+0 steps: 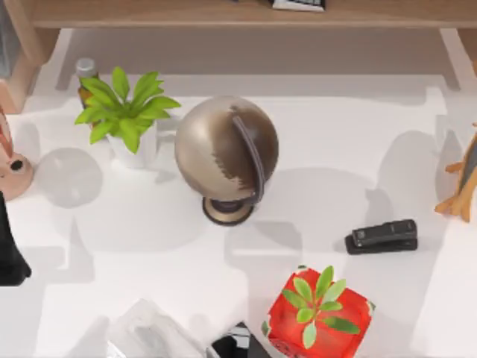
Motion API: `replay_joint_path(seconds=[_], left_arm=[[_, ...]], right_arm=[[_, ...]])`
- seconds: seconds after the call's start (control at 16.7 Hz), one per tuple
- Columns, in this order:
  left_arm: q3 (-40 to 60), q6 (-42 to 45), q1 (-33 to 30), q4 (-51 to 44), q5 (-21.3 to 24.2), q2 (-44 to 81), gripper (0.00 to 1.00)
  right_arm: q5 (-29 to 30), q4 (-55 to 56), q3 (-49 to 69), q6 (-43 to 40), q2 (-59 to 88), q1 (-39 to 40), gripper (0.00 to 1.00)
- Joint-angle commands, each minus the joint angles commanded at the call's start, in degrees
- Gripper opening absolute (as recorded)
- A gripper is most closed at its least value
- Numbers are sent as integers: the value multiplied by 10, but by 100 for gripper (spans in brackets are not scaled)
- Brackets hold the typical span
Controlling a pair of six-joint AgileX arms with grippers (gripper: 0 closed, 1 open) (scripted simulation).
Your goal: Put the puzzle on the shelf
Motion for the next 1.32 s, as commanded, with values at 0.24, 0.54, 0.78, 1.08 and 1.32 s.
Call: replay_joint_path(seconds=[0.24,0.54,0.78,1.08,1.32], left_arm=[[0,0,0,0,0,0,100],[0,0,0,0,0,0,100],[0,0,0,0,0,0,100],[0,0,0,0,0,0,100],[0,0,0,0,0,0,100]], right_arm=[[2,37,-17,5,18,3,100],[2,37,-17,5,18,3,85],[2,37,-17,5,18,3,55],[2,37,-17,5,18,3,17],[2,37,-17,5,18,3,0]])
